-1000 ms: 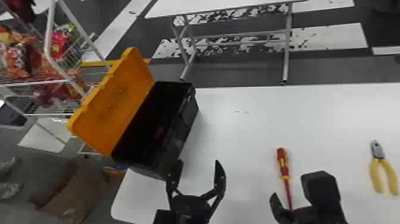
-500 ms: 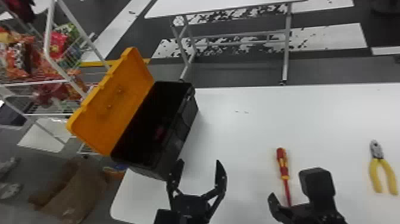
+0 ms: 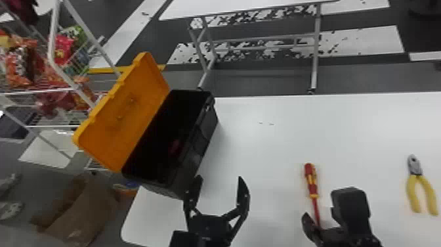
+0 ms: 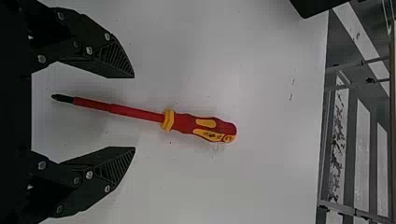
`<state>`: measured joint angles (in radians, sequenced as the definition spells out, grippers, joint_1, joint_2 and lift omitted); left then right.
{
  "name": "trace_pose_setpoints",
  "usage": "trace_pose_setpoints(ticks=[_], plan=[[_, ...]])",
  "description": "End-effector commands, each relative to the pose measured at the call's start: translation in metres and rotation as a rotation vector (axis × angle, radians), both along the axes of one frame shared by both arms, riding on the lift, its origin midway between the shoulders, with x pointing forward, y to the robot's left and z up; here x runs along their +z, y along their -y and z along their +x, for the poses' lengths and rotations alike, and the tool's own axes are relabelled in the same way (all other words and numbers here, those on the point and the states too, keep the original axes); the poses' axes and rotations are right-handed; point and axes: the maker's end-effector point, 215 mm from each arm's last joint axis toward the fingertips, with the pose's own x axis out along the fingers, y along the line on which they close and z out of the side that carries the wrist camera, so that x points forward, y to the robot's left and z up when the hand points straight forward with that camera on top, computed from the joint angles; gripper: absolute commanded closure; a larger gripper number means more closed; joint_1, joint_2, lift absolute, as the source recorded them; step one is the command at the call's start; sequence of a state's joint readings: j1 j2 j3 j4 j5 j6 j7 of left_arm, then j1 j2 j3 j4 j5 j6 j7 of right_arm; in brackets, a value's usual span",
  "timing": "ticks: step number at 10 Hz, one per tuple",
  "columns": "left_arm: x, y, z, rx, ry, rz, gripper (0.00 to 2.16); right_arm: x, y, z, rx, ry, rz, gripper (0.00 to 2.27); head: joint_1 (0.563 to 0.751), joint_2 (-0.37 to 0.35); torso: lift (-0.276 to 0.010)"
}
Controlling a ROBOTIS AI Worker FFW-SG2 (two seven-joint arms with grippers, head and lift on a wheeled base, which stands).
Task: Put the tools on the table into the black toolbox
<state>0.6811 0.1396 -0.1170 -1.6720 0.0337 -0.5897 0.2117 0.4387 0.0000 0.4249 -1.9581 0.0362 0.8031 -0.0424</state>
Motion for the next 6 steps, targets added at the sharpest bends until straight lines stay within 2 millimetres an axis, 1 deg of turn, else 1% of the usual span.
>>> trace_pose_setpoints(ticks=[1, 2, 3, 4, 5, 6], plan=[[0.000, 0.001, 0.000, -0.003, 0.000, 0.000, 0.08, -0.001, 0.001, 0.000, -0.003, -0.006, 0.005, 0.88, 0.695, 0.350, -0.075], [0.000, 0.003, 0.000, -0.005, -0.001, -0.002, 0.08, -0.001, 0.001, 0.000, -0.002, -0.006, 0.007, 1.17, 0.695, 0.350, -0.075], [0.000, 0.003, 0.000, -0.006, -0.001, -0.001, 0.08, -0.002, 0.002, -0.002, 0.000, -0.014, 0.005, 1.52, 0.695, 0.350, -0.075], [0.000, 0.003, 0.000, -0.006, -0.001, -0.001, 0.08, -0.005, 0.002, -0.005, 0.002, -0.026, 0.002, 1.65, 0.695, 0.350, -0.075], [0.000, 0.002, 0.000, -0.006, -0.001, -0.001, 0.08, -0.009, 0.005, -0.008, 0.012, -0.051, 0.004, 1.98, 0.695, 0.350, -0.075], [0.000, 0.002, 0.000, -0.005, -0.001, -0.002, 0.08, -0.013, 0.010, -0.011, 0.014, -0.070, 0.000, 2.18, 0.695, 0.350, -0.075]])
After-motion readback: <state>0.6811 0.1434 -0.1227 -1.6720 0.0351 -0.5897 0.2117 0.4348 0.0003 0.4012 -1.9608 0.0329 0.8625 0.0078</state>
